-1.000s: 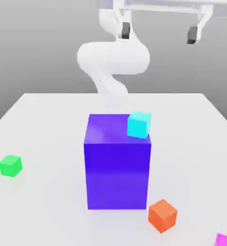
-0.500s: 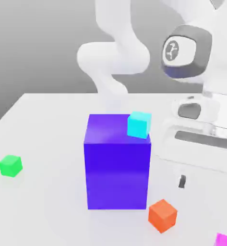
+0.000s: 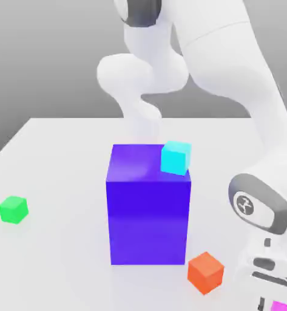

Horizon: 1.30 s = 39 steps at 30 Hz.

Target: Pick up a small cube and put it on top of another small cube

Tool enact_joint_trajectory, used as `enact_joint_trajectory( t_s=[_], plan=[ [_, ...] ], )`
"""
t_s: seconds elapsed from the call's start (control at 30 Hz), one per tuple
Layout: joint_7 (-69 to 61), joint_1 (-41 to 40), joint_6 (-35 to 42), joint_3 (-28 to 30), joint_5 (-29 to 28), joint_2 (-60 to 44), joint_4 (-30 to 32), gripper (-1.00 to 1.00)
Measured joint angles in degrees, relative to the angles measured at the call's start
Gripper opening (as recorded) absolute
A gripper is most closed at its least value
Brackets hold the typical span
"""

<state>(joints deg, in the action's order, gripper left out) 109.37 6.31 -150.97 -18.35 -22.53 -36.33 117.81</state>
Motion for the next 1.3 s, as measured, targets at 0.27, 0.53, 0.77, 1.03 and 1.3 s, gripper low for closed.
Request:
enact_joint_trajectory(
  t_s=[0.27,0.53,0.77,1.03,1.3],
  plan=[
    [-2.8,-3.1,4.6,-2.7,3.7,6.9,2.3,-1.0],
    [-9.7,-16.9,3.7,4.0,8.0,15.2,12.3,-1.0],
    [-16.7,-30.0,1.4,11.8,12.9,24.3,22.9,-1.0],
    [-28.5,-56.3,-2.8,25.7,20.7,35.9,36.0,-1.0],
    [-32.8,-60.3,-12.0,22.9,24.6,28.1,36.9,1.0]
  ],
)
